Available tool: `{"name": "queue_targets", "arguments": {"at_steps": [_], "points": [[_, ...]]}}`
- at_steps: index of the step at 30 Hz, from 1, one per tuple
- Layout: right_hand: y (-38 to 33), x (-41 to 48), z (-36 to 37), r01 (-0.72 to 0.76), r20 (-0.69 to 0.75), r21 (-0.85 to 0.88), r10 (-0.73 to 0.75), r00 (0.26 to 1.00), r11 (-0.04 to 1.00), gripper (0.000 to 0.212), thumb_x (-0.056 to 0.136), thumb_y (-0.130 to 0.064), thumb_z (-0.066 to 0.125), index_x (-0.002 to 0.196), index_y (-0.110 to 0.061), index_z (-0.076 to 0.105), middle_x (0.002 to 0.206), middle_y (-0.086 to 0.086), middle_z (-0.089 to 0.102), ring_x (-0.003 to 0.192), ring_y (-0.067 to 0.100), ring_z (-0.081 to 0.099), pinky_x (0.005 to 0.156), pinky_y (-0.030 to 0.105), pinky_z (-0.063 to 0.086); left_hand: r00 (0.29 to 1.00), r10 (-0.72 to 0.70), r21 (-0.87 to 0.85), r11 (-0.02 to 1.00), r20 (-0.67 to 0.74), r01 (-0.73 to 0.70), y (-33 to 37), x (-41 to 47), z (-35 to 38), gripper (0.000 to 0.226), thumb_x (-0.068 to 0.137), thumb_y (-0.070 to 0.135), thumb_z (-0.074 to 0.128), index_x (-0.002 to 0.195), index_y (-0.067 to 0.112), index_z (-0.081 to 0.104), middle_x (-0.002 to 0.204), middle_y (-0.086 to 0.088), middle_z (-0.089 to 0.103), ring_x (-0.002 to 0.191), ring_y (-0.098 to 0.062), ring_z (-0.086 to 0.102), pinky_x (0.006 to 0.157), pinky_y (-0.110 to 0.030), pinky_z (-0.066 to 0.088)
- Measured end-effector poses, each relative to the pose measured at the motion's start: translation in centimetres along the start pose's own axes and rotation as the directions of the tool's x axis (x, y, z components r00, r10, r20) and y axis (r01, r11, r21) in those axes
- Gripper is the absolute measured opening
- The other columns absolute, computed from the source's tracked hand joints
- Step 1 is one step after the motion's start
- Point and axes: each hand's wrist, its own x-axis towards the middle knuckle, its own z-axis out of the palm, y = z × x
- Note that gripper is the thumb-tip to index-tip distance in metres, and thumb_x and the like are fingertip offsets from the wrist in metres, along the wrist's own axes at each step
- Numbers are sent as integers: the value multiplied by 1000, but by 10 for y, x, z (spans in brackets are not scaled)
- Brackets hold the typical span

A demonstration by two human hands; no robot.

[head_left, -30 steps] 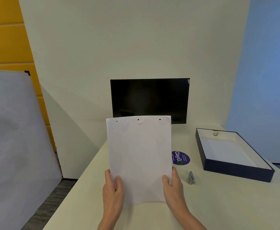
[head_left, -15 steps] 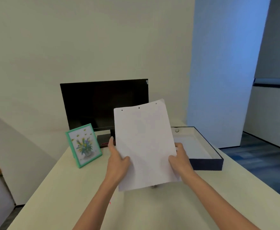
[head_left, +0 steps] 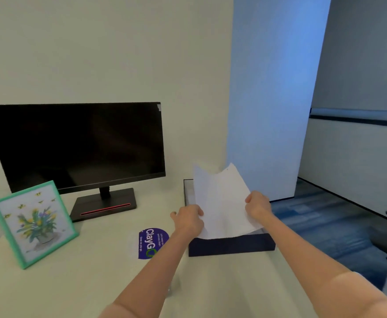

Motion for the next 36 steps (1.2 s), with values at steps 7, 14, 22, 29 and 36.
{"name": "queue_targets", "arguments": {"at_steps": [7,14,22,29,36], "points": [[25,35,39,62,85,-192,-46,995,979,28,93,1,43,116,-3,58,120,14,60,108,28,57,89,33,48,993,-27,301,954,111,-8,-3,24,28,35,88,8,47,113,25,64,113,2,64,120,-20,47,112,-61,-14],[32,31,49,152,258,-463,-32,966,873,34,94,-5,38,124,-2,51,136,21,36,110,30,54,89,33,47,986,-26,533,844,166,-67,2,26,31,32,82,16,55,112,21,62,124,-7,49,124,-27,41,108,-67,-13],[-13,-21,34,343,64,-284,-340,938,895,37,100,-25,37,131,-12,52,136,13,43,121,30,45,100,41,40,988,69,235,971,-138,-35,-21,-16,-22,48,99,46,32,143,27,37,153,-6,25,145,-24,14,114,-58,-5],[-77,-163,61,530,128,252,-571,811,810,37,102,-27,39,134,-14,51,137,2,49,125,17,46,101,24,33,963,-87,83,990,-256,111,-117,-104,-114,54,99,51,25,149,30,24,159,-1,18,148,-21,7,117,-53,-2],[-79,-272,129,491,417,304,-578,702,816,45,103,-24,33,147,-16,33,151,-1,36,140,12,29,113,20,15,892,-385,-33,921,-239,389,-235,-225,-125,55,99,50,23,149,29,23,159,0,16,148,-18,6,118,-51,-4]]}}
